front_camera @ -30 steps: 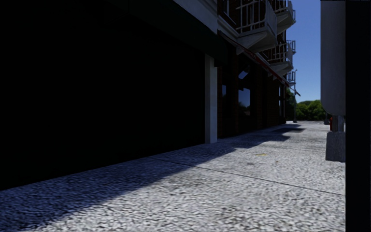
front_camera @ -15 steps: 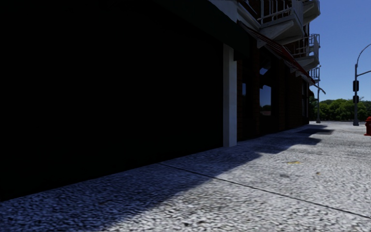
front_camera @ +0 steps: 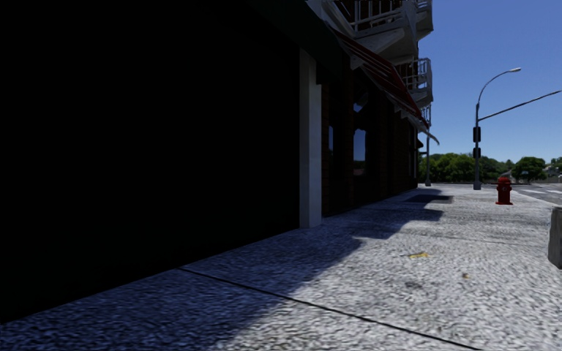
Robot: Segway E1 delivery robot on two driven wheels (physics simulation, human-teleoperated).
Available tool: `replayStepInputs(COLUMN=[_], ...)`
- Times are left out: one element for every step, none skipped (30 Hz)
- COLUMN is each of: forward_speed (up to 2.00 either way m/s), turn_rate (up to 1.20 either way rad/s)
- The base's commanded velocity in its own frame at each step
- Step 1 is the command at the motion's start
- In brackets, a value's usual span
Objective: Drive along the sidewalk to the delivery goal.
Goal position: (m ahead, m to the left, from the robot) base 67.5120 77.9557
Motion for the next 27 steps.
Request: replayStepInputs(forward_speed=[2.0, 2.0, 2.0, 2.0, 2.0, 2.0, 2.0, 2.0, 2.0, 2.0, 2.0, 2.0, 2.0, 2.0, 2.0, 2.0, 2.0, 2.0, 2.0, 2.0, 2.0, 2.0, 2.0, 2.0, 2.0, 2.0, 2.0], turn_rate=[-0.84, -0.88, -0.88, -0.88, -0.89, -0.89, -0.89, -0.89, -0.89, -0.89, -0.89, -0.89, -0.89, -0.86, -0.86, -0.83, -0.77, -0.58, -0.58, -0.05, 0.0, 0.0, 0.0, 0.0, 0.0, 0.0, 0.0])
